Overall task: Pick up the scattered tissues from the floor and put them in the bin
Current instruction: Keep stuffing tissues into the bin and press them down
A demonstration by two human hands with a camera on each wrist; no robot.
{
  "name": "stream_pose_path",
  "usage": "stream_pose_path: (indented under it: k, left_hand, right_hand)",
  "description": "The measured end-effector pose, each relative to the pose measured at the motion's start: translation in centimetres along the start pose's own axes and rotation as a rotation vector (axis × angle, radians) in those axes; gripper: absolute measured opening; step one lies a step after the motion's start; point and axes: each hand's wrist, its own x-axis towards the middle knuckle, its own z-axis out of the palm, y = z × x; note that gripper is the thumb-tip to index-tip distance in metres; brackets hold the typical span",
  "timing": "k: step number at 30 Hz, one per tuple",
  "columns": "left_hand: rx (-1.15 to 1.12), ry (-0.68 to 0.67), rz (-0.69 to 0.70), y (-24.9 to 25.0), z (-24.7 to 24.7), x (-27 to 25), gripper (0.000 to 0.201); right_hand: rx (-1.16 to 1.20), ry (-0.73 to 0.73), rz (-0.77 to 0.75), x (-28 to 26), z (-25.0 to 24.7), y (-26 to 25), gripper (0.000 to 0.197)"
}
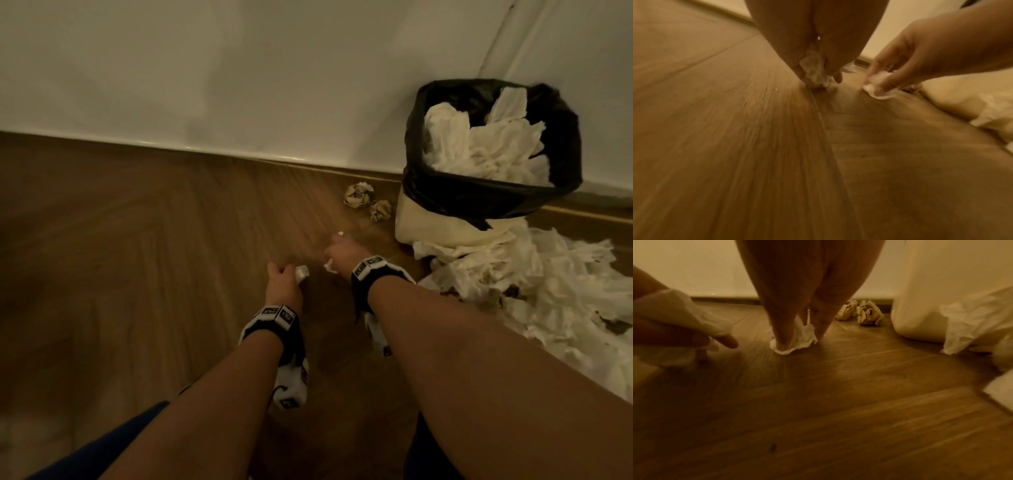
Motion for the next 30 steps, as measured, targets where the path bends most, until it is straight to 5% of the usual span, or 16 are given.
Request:
stream_pose_path:
  k: [6, 10, 12, 14, 19, 25, 30]
  left_hand:
    - [-0.189, -0.003, -0.124, 0.8, -0.9, 0.9, 0.023]
    - [-0.388, 0.019, -0.117, 2.2, -1.9, -0.2, 0.032]
    - [-0.39, 0.005, -0.121, 3.7, -3.1, -0.9, 0.051]
    - [-0.404, -0.01, -0.141, 5.7, -4.9, -1.7, 0.056]
    - [-0.442, 0.023, 0.013, 11.4, -9.7, -3.4, 0.026]
    - [-0.326, 0.055, 0.077, 18.6, -15.1, -5.8, 0.036]
    - [-0.368, 0.096, 0.164, 24.6, -19.0, -7.9, 0.038]
  right_hand:
    - [0.102, -0.047, 0.108, -1.3, -2.7, 0.6, 0.029]
    - [0.257, 0.04, 0.143, -2.7, -6.0, 0.5, 0.026]
    - [0.322, 0.042, 0.13, -4.1, -8.0, 0.2, 0.028]
    - [0.406, 0.163, 0.117, -6.0, -9.8, -0.1, 0.027]
    - [0.518, 0.534, 0.073, -11.9, -13.6, 0.2, 0.022]
    - [0.528, 0.691, 0.144, -19.4, -18.0, 2.9, 0.019]
    - [0.524, 0.679, 0.312, -25.1, -20.1, 6.4, 0.033]
